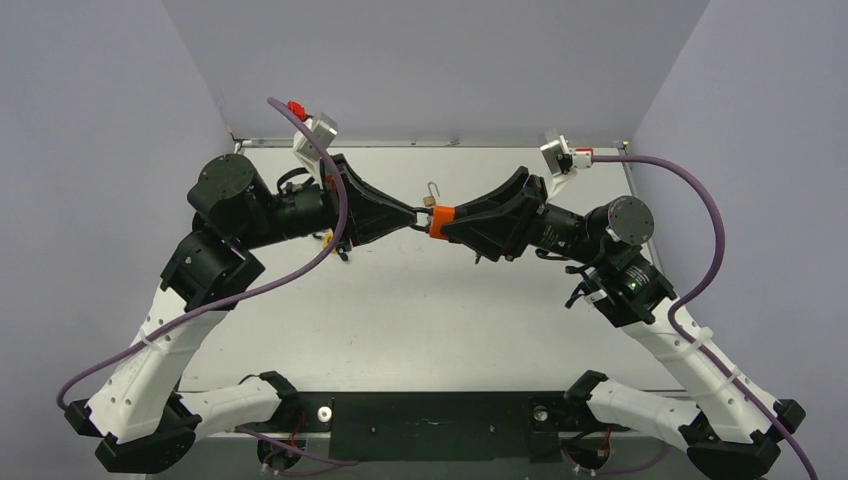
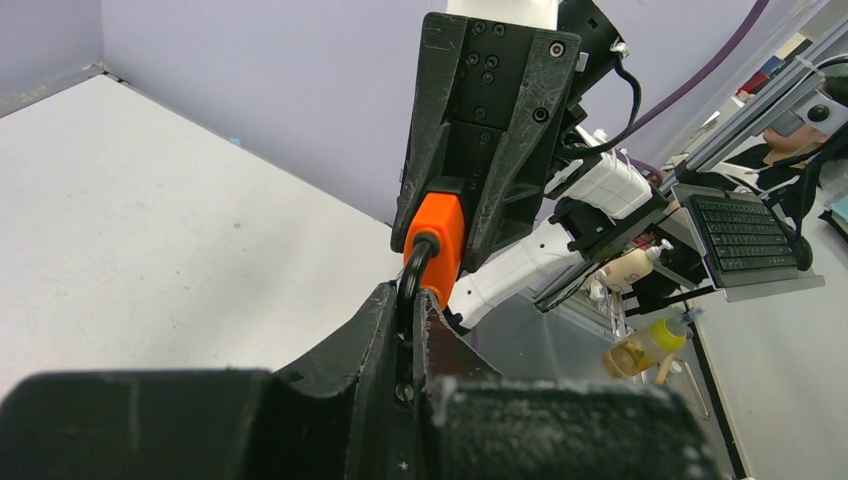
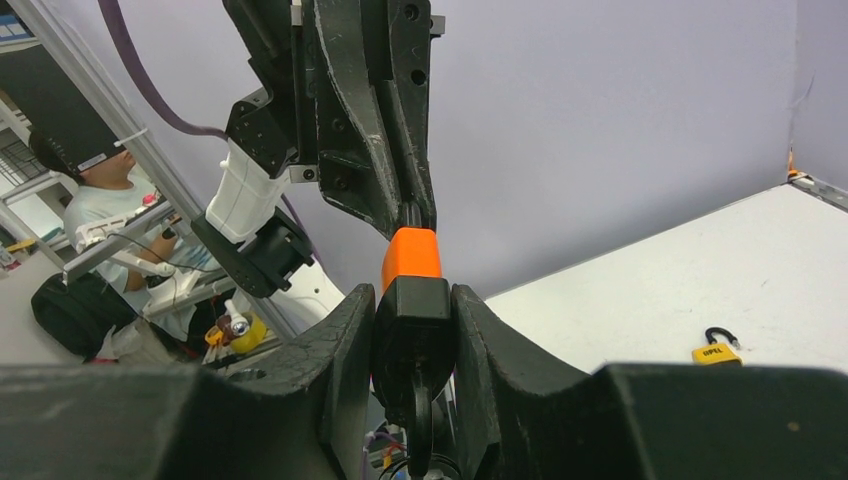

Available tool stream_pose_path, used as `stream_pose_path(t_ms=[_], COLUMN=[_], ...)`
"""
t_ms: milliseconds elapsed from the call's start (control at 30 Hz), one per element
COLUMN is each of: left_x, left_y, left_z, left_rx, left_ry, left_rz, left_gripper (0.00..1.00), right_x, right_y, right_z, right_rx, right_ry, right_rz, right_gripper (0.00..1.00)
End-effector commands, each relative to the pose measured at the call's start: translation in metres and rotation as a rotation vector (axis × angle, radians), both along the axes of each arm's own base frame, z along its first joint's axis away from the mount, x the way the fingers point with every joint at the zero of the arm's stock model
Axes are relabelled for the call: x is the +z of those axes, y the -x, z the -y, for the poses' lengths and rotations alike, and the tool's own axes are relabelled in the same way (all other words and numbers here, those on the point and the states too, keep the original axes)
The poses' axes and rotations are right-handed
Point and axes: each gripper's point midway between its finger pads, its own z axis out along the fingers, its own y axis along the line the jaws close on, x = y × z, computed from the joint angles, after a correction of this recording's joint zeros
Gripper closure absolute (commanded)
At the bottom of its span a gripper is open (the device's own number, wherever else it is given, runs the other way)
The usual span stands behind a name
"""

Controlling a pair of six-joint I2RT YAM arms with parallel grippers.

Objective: Lock with the key
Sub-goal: Lock the lock.

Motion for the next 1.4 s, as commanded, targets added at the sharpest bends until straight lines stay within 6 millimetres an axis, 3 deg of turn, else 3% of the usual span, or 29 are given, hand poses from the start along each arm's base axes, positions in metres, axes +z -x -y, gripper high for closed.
stream_pose_path(t_ms=[0, 633, 900, 1100, 1367], left_x=[-0.002, -0.010, -0.014, -0.023, -0.045], left_y=[0.013, 0.028, 0.037, 0.035, 0.027], left_z=[0.021, 0.050, 0.064, 0.060, 0.046], left_rx=[-0.097, -0.164, -0.199, -0.155, -0.058], left_ry=[0.013, -0.023, -0.041, -0.070, -0.137], left_rz=[-0.014, -0.021, -0.024, -0.032, -0.055], left_gripper=[1.00, 1.00, 1.00, 1.00, 1.00], right_x=[0.010, -0.004, -0.004, 0.005, 0.042], right_y=[-0.005, -0.009, -0.013, -0.019, -0.030], right_z=[-0.013, -0.029, -0.027, -0.014, 0.030], right_rx=[-0.001, 0.009, -0.018, -0.080, -0.188], right_ry=[-0.027, 0.025, 0.036, 0.012, -0.132], right_rz=[0.040, 0.017, 0.023, 0.036, 0.059], right_gripper=[1.00, 1.00, 1.00, 1.00, 1.00])
